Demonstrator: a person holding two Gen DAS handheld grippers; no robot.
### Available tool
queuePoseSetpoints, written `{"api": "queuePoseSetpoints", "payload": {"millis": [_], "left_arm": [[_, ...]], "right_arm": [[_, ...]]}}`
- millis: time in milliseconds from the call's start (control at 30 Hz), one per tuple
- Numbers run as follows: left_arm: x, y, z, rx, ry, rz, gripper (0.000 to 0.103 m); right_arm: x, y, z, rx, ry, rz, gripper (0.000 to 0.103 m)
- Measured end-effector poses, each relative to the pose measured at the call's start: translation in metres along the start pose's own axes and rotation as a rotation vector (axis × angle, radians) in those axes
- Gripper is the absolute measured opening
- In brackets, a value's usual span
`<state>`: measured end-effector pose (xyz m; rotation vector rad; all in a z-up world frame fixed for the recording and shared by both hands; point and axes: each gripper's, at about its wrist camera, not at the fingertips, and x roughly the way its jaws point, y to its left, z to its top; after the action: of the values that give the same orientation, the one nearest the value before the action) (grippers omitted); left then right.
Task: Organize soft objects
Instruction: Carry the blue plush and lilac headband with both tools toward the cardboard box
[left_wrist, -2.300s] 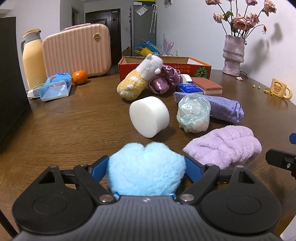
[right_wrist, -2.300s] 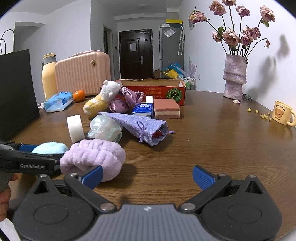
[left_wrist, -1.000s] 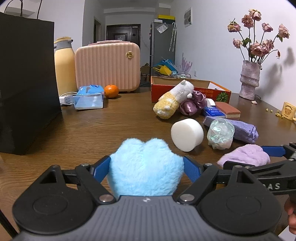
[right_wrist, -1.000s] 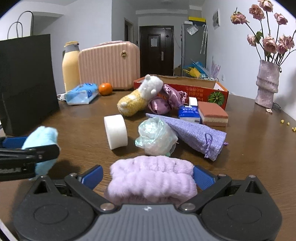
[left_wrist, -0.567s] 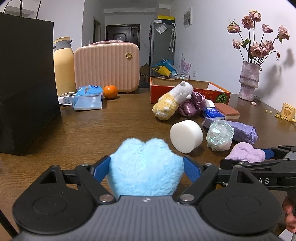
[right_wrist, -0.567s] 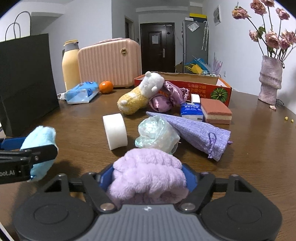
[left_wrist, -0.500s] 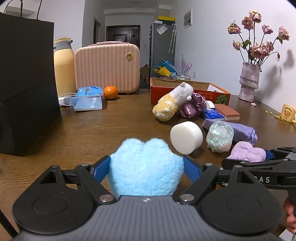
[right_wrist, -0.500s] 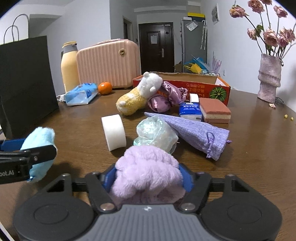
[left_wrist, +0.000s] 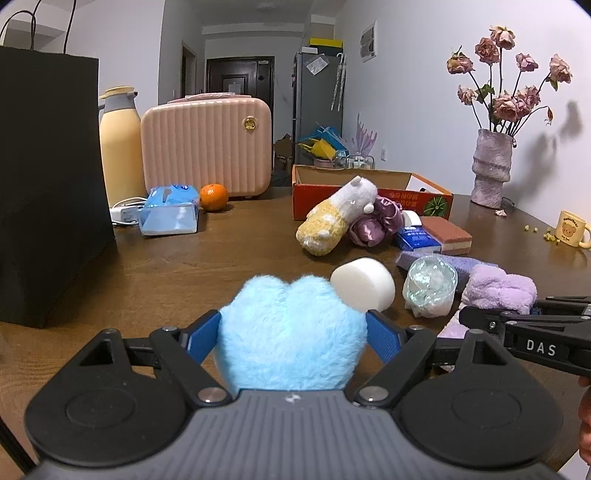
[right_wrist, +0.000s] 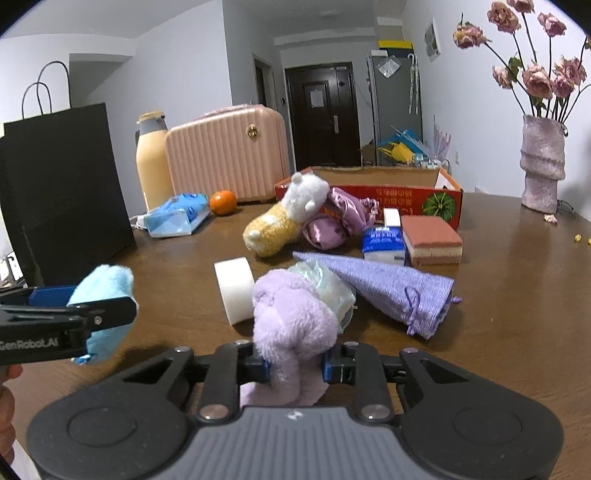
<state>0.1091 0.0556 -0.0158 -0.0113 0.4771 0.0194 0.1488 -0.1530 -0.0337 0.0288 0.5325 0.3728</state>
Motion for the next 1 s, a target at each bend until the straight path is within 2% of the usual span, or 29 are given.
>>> {"api": "queuePoseSetpoints", "payload": {"millis": [500, 1000], "left_arm": [[0.006, -0.010, 0.034, 0.018, -0.061, -0.013, 0.085], [0.025, -0.022, 0.079, 0.031, -0.134, -0.035, 0.085]], "right_arm": [[-0.011, -0.018, 0.031, -0.018, -0.099, -0.031, 0.023], [0.003, -0.040, 0.066, -0.001, -0.168, -0.065, 0.023]]}}
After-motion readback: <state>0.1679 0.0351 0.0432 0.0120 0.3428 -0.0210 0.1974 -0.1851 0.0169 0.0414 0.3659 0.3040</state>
